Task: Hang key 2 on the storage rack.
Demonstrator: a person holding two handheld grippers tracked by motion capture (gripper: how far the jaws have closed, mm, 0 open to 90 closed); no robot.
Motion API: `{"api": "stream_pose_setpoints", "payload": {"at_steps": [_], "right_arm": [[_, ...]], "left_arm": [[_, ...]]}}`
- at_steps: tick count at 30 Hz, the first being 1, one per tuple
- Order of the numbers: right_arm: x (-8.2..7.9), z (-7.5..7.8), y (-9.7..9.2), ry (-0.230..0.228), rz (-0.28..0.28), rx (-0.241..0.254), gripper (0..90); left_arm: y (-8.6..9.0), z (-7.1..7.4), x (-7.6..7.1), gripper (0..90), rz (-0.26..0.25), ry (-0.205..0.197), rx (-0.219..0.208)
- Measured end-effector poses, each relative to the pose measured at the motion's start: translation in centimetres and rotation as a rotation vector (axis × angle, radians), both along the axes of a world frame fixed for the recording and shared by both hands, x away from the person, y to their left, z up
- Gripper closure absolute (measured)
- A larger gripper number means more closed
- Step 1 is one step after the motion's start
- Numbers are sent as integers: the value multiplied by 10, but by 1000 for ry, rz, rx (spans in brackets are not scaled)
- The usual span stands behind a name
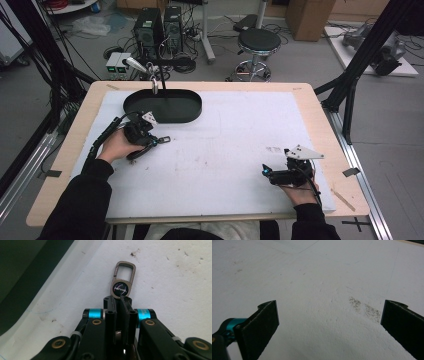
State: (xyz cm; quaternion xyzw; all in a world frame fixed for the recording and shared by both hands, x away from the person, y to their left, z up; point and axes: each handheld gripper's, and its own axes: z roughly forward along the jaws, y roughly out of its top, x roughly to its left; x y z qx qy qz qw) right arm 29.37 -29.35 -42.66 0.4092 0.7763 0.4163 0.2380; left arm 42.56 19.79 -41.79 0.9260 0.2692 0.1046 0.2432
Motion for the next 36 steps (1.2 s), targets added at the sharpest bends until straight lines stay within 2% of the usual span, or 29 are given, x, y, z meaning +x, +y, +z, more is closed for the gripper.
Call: {"api": "stream_pose_setpoints", "payload": {"at_steps": [9,11,18,21,23,28,34,36], "right_arm": [[0,0,0,0,-1,3,7],[0,0,0,1,-1,3,7],[0,0,1,0,-1,1,7],[0,0,1,3,1,2,7],[1,1,2,0,2,1,7],[1,1,2,0,2,1,7],[2,1,3,-3,4,1,7],[2,1,4,2,4,2,7]], "left_arm": [[1,3,-1,853,0,-3,4],[1,6,-2,854,2,-21,9],[7,19,-8,860,-3,-38,-27],[11,27,-11,862,-2,-39,-62],[15,33,-13,862,-3,-47,-104],[26,48,-16,863,33,-74,-189],[33,65,-17,864,44,-104,-199],[33,69,-16,864,42,-103,-199]]}}
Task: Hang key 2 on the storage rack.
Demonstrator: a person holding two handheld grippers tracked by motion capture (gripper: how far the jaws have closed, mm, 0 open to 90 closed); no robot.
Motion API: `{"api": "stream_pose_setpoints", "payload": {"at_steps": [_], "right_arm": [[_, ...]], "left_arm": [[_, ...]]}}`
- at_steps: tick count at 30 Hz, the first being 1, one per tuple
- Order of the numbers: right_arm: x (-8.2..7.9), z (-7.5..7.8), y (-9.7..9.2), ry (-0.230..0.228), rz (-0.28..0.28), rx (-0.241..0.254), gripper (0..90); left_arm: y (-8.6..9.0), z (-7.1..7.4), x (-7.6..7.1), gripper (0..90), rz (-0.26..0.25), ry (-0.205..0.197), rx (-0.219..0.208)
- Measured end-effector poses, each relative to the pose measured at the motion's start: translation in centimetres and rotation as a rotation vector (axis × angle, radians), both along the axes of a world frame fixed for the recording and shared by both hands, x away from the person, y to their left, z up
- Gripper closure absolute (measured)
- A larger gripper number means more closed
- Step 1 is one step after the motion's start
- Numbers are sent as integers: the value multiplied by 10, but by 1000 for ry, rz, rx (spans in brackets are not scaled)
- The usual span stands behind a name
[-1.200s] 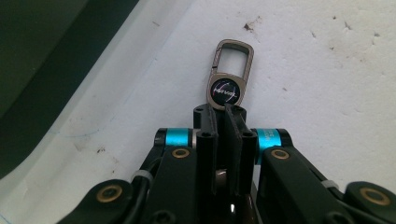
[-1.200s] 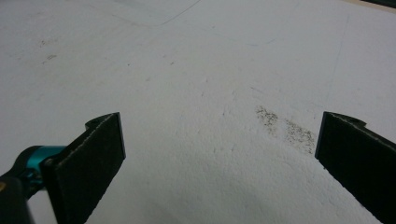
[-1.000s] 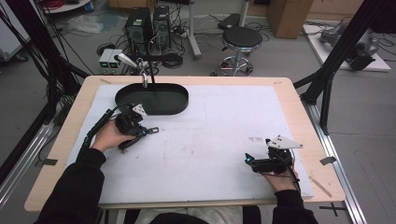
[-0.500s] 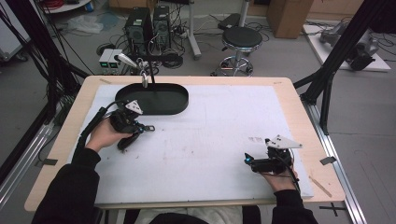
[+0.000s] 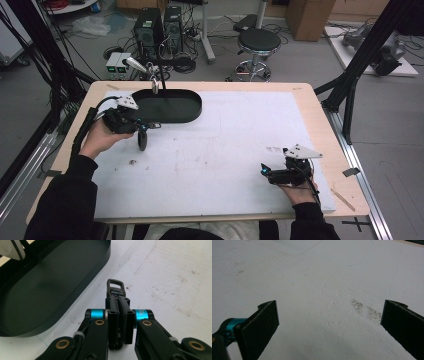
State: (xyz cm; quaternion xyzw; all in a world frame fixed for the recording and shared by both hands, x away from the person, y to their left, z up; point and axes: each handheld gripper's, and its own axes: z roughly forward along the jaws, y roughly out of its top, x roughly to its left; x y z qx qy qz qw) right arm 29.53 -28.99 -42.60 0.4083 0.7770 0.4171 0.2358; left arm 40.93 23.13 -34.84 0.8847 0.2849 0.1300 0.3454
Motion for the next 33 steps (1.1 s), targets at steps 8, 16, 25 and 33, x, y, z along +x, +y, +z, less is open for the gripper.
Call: {"api": "stream_pose_setpoints", "payload": {"at_steps": [8,16,25,33], "right_arm": [[0,0,0,-5,5,-3,7],[0,0,0,-5,6,-4,7],[0,0,0,-1,2,-3,7],[0,0,0,-1,3,-1,7]], "left_arm": [[-1,17,4,863,0,-29,-21],[-4,35,8,863,5,-67,-17],[-5,59,14,863,19,-107,-40],[-7,73,19,863,29,-128,-50]]}}
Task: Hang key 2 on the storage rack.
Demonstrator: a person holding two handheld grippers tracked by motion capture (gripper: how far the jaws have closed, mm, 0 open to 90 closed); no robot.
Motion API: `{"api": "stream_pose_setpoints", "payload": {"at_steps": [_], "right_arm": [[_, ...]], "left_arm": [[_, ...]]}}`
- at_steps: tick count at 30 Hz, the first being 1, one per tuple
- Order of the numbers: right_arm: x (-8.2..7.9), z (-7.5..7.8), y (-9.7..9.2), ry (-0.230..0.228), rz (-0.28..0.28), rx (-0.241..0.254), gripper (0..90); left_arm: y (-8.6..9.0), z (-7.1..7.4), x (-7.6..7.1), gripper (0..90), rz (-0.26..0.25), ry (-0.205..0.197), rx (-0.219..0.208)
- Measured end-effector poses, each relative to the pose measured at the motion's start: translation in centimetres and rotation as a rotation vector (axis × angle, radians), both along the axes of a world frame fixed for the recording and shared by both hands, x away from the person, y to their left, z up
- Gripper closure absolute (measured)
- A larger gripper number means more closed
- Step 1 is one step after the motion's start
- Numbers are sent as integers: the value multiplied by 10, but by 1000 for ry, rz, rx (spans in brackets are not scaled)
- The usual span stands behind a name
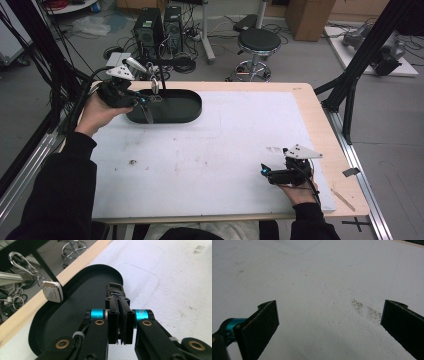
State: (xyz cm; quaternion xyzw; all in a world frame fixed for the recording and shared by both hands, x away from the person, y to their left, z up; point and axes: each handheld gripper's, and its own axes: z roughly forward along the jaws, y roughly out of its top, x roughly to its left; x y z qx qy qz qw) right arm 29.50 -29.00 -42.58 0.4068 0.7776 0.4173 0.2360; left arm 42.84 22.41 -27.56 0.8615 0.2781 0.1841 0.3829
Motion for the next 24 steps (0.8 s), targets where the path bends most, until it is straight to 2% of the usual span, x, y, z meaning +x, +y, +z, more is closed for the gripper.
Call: {"api": "stream_pose_setpoints", "payload": {"at_steps": [6,9,16,24], "right_arm": [[0,0,0,0,-1,0,7],[0,0,0,2,-2,0,7],[0,0,0,2,0,-4,7],[1,0,0,0,2,-7,7]], "left_arm": [[0,8,4,863,8,-12,4],[0,11,6,863,20,-10,-11],[-1,22,11,863,32,-28,-2],[-11,35,20,863,38,-40,25]]}}
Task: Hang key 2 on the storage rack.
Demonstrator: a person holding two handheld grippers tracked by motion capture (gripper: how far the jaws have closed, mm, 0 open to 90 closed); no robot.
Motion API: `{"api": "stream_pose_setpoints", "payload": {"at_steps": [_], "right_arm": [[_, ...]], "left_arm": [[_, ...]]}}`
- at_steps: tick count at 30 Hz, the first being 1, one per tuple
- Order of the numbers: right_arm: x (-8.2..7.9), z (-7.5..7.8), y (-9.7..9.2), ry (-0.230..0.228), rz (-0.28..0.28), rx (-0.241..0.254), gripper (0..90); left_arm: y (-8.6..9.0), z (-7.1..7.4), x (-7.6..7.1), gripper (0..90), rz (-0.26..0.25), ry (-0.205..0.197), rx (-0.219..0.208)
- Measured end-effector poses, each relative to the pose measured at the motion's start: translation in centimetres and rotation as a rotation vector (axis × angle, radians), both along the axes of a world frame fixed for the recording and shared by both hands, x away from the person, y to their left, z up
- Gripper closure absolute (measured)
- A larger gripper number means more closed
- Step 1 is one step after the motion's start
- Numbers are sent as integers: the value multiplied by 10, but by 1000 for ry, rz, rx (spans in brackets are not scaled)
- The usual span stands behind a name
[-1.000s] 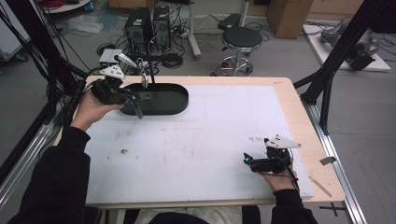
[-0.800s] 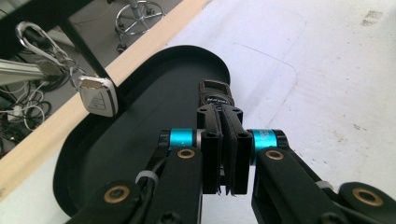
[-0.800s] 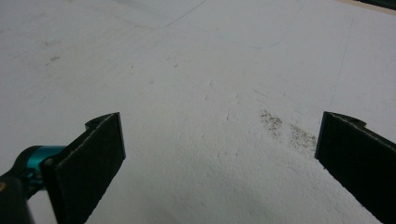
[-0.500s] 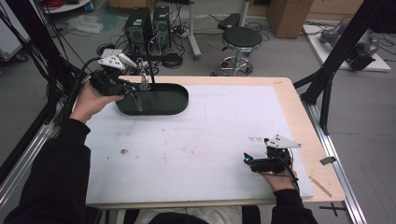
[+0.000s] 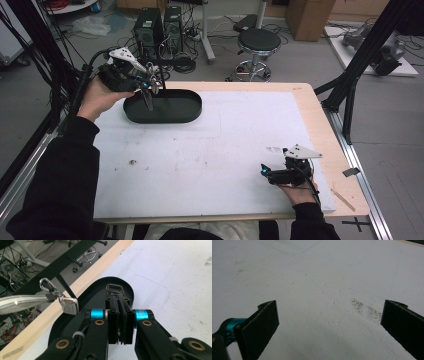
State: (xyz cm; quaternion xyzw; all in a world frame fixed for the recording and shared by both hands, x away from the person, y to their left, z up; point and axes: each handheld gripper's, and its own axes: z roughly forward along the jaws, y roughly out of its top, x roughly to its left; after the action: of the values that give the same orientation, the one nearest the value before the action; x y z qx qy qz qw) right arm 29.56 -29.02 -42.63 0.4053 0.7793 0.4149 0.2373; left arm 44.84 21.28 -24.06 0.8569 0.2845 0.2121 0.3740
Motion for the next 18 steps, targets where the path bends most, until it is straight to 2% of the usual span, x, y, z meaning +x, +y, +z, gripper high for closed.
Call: {"api": "stream_pose_setpoints", "payload": {"at_steps": [2,6,8,10,13,18], "right_arm": [[0,0,0,3,-2,3,7],[-1,0,-1,2,-2,4,7],[0,0,-1,0,-3,5,7],[0,0,-1,6,-2,6,7],[1,-1,-1,2,3,3,7],[1,-1,-1,3,-1,2,7]], "left_arm": [[-2,1,3,863,3,-6,-13],[-6,2,11,863,13,-13,1],[-10,2,13,863,23,-57,9],[-14,2,16,863,20,-71,-2],[-20,2,23,863,20,-69,2],[-24,2,34,862,37,-71,-20]]}}
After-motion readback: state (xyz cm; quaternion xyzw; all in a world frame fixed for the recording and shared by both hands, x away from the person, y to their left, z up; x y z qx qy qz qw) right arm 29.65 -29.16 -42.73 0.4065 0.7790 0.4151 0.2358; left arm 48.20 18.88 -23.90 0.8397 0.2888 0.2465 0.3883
